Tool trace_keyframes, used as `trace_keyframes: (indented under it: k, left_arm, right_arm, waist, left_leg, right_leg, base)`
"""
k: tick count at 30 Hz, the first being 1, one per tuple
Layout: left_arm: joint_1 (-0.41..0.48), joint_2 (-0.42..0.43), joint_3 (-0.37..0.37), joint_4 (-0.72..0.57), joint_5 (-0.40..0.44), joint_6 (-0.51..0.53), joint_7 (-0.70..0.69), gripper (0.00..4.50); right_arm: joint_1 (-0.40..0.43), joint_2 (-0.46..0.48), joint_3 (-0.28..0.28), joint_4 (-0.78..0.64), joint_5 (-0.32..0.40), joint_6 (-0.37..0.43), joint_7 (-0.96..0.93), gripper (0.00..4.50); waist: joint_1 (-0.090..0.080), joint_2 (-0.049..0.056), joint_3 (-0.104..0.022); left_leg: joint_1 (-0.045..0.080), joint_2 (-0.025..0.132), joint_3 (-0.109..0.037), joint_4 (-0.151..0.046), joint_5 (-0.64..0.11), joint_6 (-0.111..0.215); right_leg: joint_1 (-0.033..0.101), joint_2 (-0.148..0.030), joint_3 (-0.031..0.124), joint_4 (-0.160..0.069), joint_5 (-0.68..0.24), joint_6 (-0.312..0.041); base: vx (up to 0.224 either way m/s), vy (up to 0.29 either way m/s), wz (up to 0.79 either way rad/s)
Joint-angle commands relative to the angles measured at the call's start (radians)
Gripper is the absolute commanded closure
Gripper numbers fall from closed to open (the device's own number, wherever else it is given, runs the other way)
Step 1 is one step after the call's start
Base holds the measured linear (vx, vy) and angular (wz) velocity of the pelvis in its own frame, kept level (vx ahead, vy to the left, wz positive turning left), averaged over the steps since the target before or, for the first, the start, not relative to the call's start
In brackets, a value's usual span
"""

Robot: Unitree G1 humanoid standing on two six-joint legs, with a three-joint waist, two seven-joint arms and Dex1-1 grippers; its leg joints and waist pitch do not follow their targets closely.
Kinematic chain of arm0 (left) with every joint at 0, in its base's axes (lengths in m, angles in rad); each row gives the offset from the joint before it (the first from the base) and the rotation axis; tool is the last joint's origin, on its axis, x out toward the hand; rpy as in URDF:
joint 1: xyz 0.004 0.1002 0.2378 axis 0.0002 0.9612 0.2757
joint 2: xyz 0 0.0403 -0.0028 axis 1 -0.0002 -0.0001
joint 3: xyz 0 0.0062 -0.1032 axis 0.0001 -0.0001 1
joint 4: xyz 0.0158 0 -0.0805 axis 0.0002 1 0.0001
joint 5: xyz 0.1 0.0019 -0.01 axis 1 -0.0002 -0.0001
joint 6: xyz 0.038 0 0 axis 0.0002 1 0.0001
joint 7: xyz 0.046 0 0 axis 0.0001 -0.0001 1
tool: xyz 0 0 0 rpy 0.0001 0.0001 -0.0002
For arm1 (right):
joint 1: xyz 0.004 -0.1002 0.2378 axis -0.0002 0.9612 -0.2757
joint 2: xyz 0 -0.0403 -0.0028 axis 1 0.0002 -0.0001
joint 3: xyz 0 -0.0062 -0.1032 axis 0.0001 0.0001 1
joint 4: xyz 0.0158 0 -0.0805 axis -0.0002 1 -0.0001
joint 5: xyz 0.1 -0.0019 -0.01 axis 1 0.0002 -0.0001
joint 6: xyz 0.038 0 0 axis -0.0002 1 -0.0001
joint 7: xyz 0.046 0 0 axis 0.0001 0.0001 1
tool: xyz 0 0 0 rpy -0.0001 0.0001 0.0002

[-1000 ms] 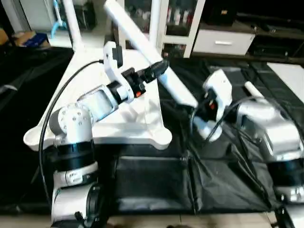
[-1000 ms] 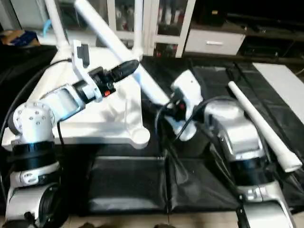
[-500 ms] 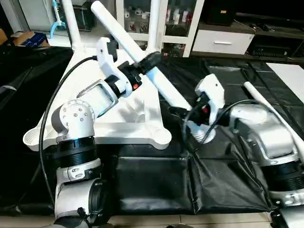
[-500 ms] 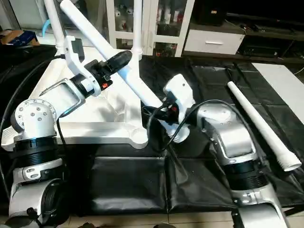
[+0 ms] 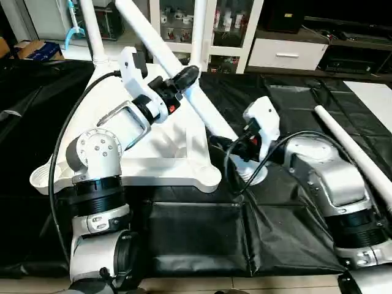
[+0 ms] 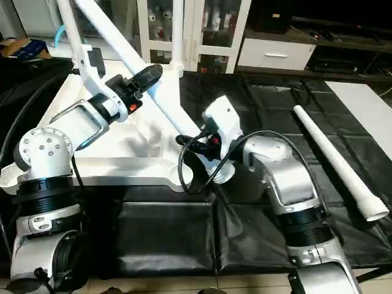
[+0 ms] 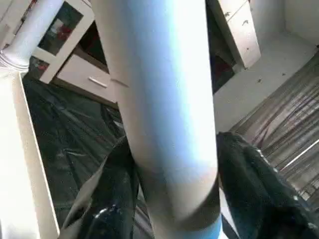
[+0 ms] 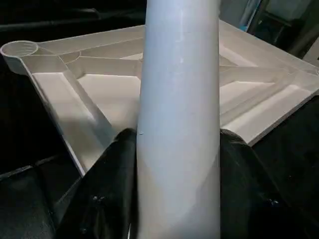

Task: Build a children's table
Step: Pick table leg

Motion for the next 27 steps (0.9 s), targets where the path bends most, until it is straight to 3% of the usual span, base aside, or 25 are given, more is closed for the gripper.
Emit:
trace_keyframes:
  k: [1, 10, 11, 15, 17, 18, 21, 22, 23, 25, 27]
  left_arm:
    - [-0.013, 0.005, -0.024, 0.003, 0.013, -0.019, 0.007, 2.44]
    - [-0.017, 0.014, -0.019, 0.004, 0.007, -0.027, 0.01, 2.72]
    - [-0.018, 0.014, -0.017, 0.006, 0.008, -0.028, 0.012, 2.73]
    - [-0.025, 0.028, -0.008, 0.024, 0.006, -0.047, 0.031, 2.75]
    - [-0.029, 0.04, -0.004, 0.034, 0.014, -0.055, 0.033, 2.81]
    - [-0.033, 0.049, 0.002, 0.045, 0.015, -0.062, 0.035, 2.84]
    - [-0.037, 0.055, 0.006, 0.05, 0.014, -0.065, 0.035, 2.86]
    - [-0.039, 0.058, 0.008, 0.05, 0.014, -0.066, 0.037, 2.86]
    - [-0.042, 0.063, 0.008, 0.049, 0.017, -0.065, 0.043, 2.86]
    - [-0.045, 0.065, 0.008, 0.049, 0.015, -0.061, 0.044, 2.86]
    - [-0.046, 0.064, 0.004, 0.046, 0.013, -0.056, 0.046, 2.86]
  right_arm:
    - [-0.017, -0.003, -0.005, -0.009, -0.008, 0.001, -0.015, 2.69]
    - [-0.028, 0.003, -0.01, 0.009, -0.008, -0.005, -0.026, 2.69]
    - [-0.03, 0.005, -0.012, 0.012, -0.007, -0.008, -0.027, 2.13]
    - [-0.037, 0.022, -0.042, 0.006, 0.049, 0.024, -0.015, 1.99]
    - [-0.033, 0.017, -0.059, -0.016, 0.078, 0.036, 0.002, 1.68]
    - [-0.027, 0.0, -0.089, -0.053, 0.128, 0.059, 0.033, 1.58]
    - [-0.025, -0.015, -0.124, -0.084, 0.181, 0.089, 0.061, 1.42]
    - [-0.034, -0.032, -0.173, -0.088, 0.229, 0.128, 0.072, 1.42]
    - [-0.06, -0.076, -0.263, -0.059, 0.286, 0.183, 0.079, 1.39]
    - [-0.079, -0.109, -0.309, -0.017, 0.294, 0.21, 0.073, 1.39]
    - [-0.073, -0.164, -0.324, 0.025, 0.277, 0.224, 0.096, 1.39]
  waist:
    - [0.002, 0.002, -0.076]
    - [0.001, 0.001, -0.075]
    - [0.001, 0.002, -0.076]
    - [0.0, 0.002, -0.075]
    - [0.001, 0.001, -0.076]
    - [0.001, -0.002, -0.076]
    - [0.006, -0.001, -0.077]
    - [0.006, -0.001, -0.076]
    - [0.009, -0.003, -0.077]
    - [0.016, -0.006, -0.075]
    - [0.017, -0.021, -0.074]
  left_leg:
    - [0.014, 0.004, 0.007, -0.07, -0.147, 0.041]
    - [0.014, 0.004, 0.008, -0.07, -0.152, 0.035]
    - [0.014, 0.004, 0.007, -0.07, -0.148, 0.036]
    - [0.015, 0.004, 0.008, -0.07, -0.149, 0.04]
    - [0.016, 0.003, 0.008, -0.07, -0.152, 0.04]
    - [0.015, 0.003, 0.008, -0.07, -0.144, 0.043]
    - [0.017, 0.005, 0.008, -0.069, -0.13, 0.051]
    - [0.018, 0.004, 0.009, -0.069, -0.131, 0.057]
    - [0.019, 0.006, 0.008, -0.069, -0.126, 0.056]
    - [0.018, 0.003, 0.011, -0.067, -0.119, 0.054]
    - [0.017, 0.001, 0.015, -0.064, -0.12, 0.05]
  right_leg:
    - [0.068, -0.031, 0.023, -0.065, -0.171, -0.19]
    - [0.067, -0.031, 0.023, -0.066, -0.188, -0.182]
    - [0.067, -0.031, 0.023, -0.065, -0.18, -0.184]
    - [0.067, -0.03, 0.023, -0.064, -0.176, -0.184]
    - [0.068, -0.03, 0.023, -0.065, -0.183, -0.18]
    - [0.069, -0.03, 0.023, -0.065, -0.174, -0.18]
    - [0.07, -0.031, 0.023, -0.062, -0.151, -0.186]
    - [0.071, -0.03, 0.024, -0.062, -0.147, -0.19]
    - [0.071, -0.03, 0.024, -0.06, -0.143, -0.191]
    - [0.069, -0.03, 0.024, -0.062, -0.159, -0.192]
    - [0.068, -0.03, 0.024, -0.067, -0.195, -0.181]
  base:
    - [0.0, 0.0, 0.0]
    - [0.0, 0.0, 0.0]
    - [0.0, 0.0, 0.0]
    - [0.0, 0.0, 0.0]
    - [0.0, 0.0, 0.0]
    - [0.0, 0.0, 0.0]
    - [0.0, 0.0, 0.0]
    - [0.0, 0.0, 0.0]
    - [0.0, 0.0, 0.0]
    - [0.0, 0.0, 0.0]
    - [0.0, 0.0, 0.0]
